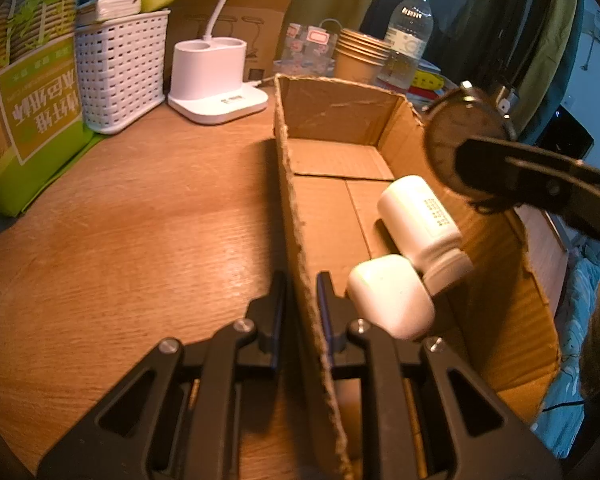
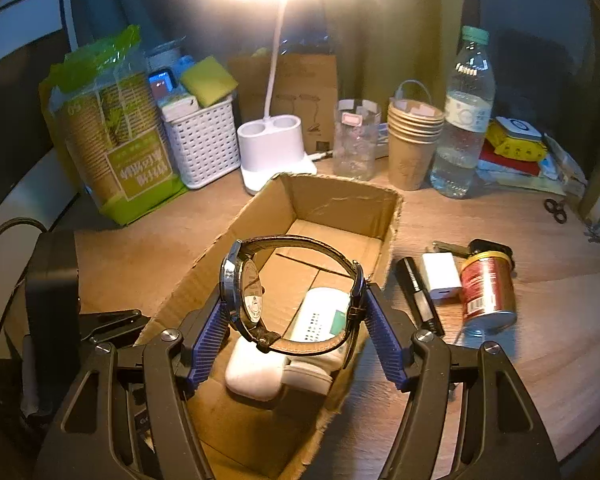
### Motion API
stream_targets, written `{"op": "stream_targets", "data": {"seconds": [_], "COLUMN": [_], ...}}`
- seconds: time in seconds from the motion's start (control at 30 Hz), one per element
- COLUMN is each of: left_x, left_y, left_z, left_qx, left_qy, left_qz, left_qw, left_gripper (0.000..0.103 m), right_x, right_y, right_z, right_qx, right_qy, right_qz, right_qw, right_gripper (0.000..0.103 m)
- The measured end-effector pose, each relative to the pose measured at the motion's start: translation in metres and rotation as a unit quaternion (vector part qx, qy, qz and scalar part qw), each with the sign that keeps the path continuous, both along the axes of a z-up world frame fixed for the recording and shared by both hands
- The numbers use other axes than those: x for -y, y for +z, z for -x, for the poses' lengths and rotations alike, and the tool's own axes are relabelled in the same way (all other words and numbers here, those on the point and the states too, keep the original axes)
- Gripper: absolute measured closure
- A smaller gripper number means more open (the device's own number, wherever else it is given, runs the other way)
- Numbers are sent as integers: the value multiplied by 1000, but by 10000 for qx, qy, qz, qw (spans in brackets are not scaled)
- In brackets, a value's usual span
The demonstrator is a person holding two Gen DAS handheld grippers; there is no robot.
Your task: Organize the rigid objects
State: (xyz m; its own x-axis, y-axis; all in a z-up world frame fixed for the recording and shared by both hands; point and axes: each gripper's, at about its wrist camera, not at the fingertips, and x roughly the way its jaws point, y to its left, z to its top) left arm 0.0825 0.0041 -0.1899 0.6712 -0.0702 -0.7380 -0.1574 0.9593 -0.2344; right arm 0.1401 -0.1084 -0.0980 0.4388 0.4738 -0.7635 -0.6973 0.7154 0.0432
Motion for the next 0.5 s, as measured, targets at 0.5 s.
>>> {"op": "stream_targets", "data": {"seconds": [0.5], "left_x": [1], "left_y": [0], "left_z": [-1], "left_qx": [8], "left_qy": [-36], "left_qz": [32], "left_qw": [10000], "left_gripper": [87], "right_x": [-22], "right_y": [-20], "right_z": [-2], "right_qx": [-250], "right_qy": [212], "right_qz": [306], "right_qw": [9990], "right_gripper": [34]}}
